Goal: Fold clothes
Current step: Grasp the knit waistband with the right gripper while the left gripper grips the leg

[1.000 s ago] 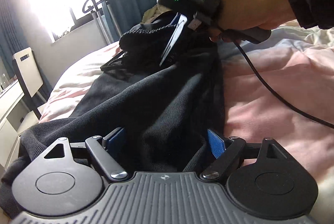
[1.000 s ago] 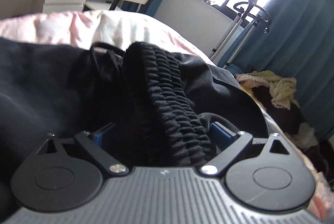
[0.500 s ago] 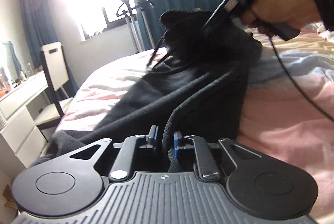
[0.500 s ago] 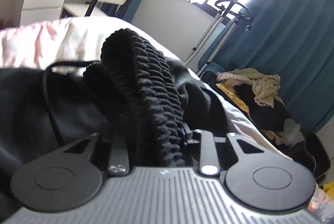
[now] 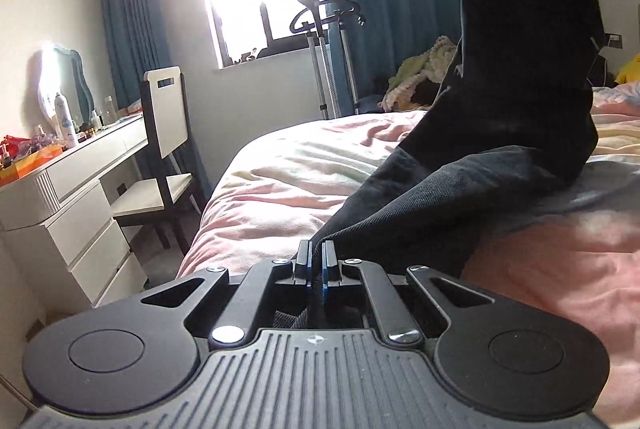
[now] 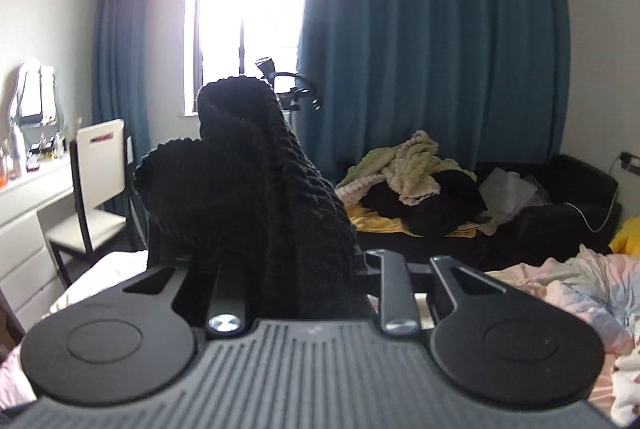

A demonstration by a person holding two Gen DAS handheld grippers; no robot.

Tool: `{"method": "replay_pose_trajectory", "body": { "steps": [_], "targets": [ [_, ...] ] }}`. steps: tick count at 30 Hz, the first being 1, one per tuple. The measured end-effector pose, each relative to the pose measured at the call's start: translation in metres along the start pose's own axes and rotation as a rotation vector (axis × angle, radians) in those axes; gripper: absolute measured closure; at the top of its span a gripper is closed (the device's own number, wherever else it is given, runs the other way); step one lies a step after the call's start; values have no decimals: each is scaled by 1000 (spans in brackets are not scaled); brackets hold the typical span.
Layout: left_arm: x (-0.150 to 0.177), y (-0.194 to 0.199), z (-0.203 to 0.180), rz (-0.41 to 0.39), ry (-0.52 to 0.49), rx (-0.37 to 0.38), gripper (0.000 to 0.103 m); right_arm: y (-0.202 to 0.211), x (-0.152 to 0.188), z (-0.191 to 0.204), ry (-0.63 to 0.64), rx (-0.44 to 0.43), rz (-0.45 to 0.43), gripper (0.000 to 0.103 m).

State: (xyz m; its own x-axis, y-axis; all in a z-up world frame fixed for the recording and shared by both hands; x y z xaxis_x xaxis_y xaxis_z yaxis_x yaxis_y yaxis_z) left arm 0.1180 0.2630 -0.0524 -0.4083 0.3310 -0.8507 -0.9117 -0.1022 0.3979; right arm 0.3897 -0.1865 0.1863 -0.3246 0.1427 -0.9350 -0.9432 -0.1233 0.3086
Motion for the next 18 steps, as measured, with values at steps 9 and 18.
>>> {"method": "replay_pose_trajectory", "body": {
  "steps": [9,18],
  "targets": [
    [4,0,2,38,-23,-13,97,48,-10,-181,-337,173,60,75],
    [1,-6,-6,86,-12,-19,97,36,144,-338,-647,349,253,74]
  ]
}}
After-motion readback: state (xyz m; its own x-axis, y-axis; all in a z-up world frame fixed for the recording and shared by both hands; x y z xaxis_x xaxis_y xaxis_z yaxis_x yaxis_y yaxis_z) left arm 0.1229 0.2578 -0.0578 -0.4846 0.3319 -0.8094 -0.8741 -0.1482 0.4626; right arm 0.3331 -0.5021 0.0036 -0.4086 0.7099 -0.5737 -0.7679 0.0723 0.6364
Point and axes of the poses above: each gripper's, at about its wrist camera, not at the fingertips, and y roughly against the way its jaws point, z to its left, x to its underside, the point moved 6 cm from there along -y, roughly the way its jaws point, and after that the axes turned 8 degrees about -y, right-handed, at the moved point
